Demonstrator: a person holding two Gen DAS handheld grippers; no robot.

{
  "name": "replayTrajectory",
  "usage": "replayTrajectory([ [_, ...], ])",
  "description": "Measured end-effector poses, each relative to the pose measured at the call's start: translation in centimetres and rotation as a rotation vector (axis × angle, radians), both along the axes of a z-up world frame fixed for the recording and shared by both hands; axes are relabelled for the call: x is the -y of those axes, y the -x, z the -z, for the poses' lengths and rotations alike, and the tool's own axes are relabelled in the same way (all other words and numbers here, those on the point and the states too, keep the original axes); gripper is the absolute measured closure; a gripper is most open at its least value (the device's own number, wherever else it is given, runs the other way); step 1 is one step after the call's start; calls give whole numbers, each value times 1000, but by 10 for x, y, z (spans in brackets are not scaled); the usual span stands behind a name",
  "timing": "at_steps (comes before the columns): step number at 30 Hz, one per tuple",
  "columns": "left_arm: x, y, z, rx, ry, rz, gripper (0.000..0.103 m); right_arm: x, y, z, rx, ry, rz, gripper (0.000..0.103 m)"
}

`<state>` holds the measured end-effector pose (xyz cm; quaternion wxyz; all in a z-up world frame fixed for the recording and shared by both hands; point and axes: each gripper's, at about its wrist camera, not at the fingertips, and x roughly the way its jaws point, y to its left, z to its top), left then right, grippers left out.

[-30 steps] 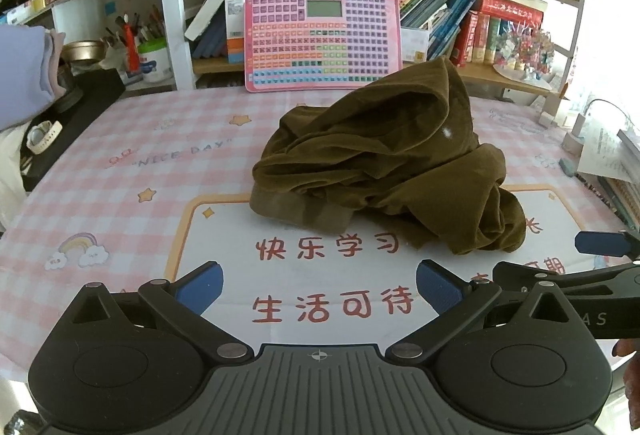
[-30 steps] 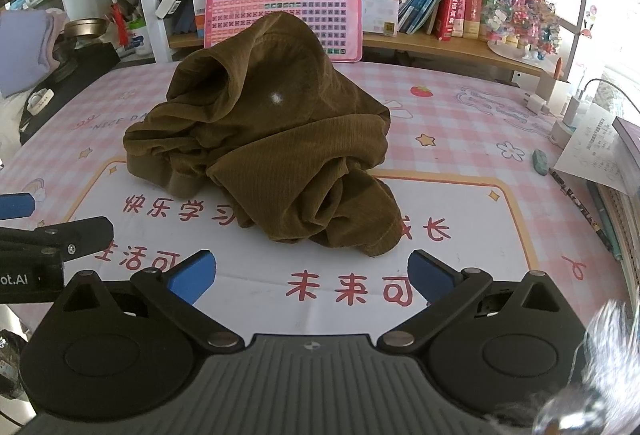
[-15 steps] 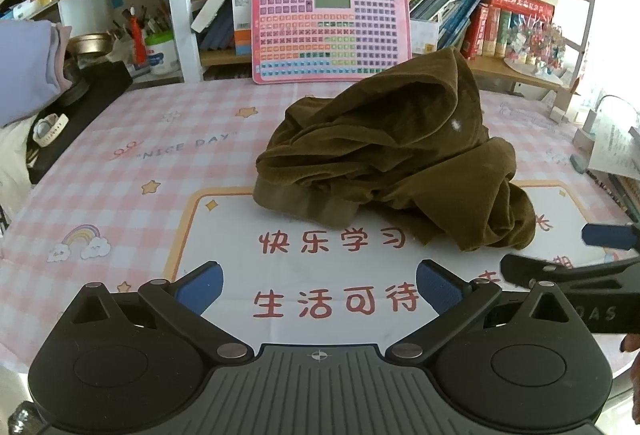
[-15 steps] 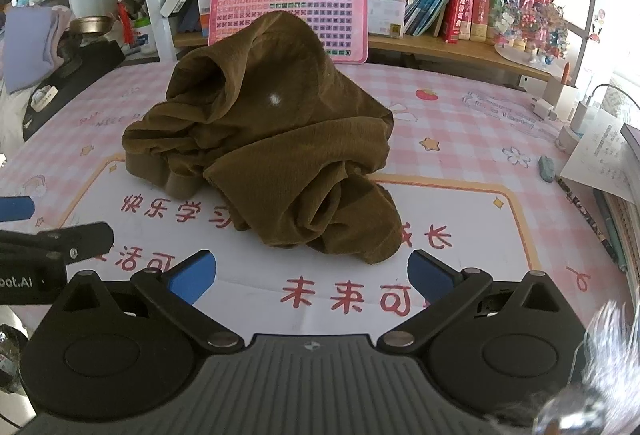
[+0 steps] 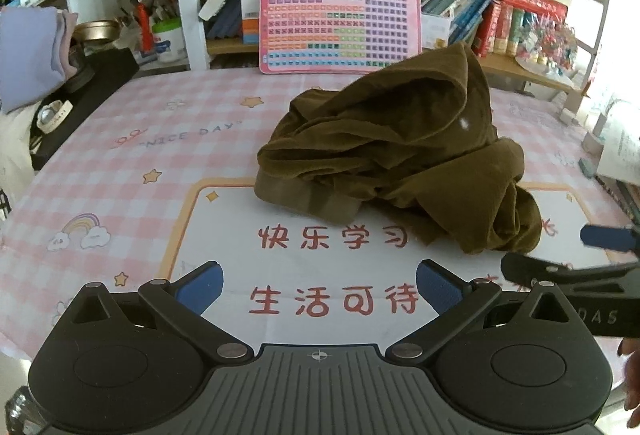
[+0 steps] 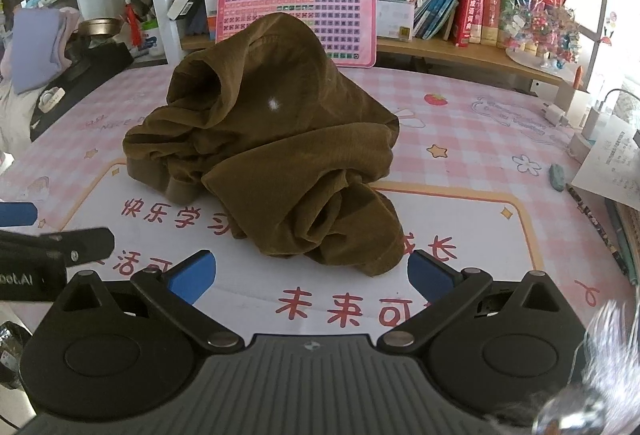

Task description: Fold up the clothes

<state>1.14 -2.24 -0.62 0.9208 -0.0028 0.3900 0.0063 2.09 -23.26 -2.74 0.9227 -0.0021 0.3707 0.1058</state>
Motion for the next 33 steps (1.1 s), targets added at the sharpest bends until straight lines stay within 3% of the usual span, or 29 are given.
replayTrajectory([
  [7,3,-8,2,-19,3,-22,0,10,-6,2,-13,-91,-38,0],
  [14,7,-22,9,-81,33,-10,0,11,-12,-1,-7,-82,-81,0],
  [19,7,-31,6,-60,66,5,0,23,-28,-2,-35,-130,-60,1],
  [24,4,-37,-4,-10,51,3,4,28,-45,9,-74,-123,-3,5],
  [31,-9,-36,0,-33,40,12,4,20,-75,19,-118,-151,10,6],
  [33,-17,-34,2,-40,46,13,4,8,-83,23,-126,-117,-18,13],
])
